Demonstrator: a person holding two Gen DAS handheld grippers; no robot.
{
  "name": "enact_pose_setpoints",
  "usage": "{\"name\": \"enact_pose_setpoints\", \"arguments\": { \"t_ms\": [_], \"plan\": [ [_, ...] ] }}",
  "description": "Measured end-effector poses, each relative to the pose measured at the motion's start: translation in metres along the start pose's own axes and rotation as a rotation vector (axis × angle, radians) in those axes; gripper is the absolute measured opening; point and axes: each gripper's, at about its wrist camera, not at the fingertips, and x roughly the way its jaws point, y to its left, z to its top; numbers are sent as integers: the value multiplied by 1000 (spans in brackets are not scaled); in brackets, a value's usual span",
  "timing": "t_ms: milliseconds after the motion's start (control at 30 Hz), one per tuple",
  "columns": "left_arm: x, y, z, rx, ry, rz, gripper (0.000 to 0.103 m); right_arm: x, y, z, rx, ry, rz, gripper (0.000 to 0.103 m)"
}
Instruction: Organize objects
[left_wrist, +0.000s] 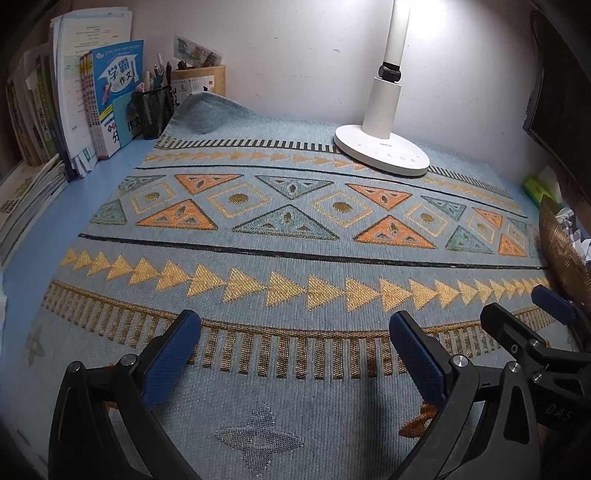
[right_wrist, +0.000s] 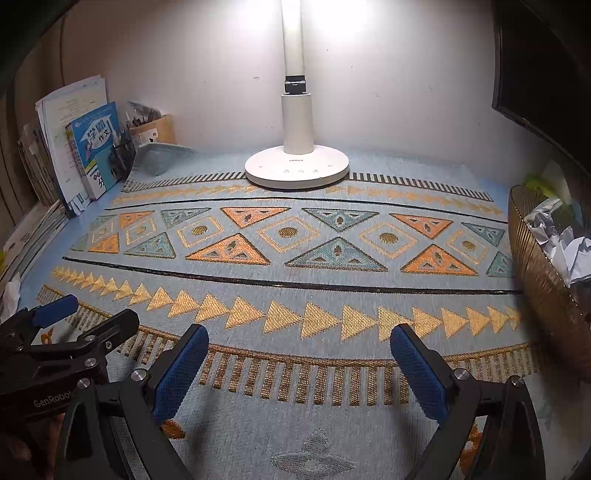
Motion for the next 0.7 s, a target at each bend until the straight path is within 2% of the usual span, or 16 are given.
{"name": "enact_pose_setpoints", "arguments": {
  "t_ms": [167,367,700],
  "plan": [
    [9,-4,0,23,47,44,102,0,0,0,-1,0,-1,99],
    [18,-7,-1,43,101,57,102,3,-2,0,4,9,-3,99],
    [19,-7,0,40,101,53,103,17,-8,1,39,88,-27,99]
  ]
}}
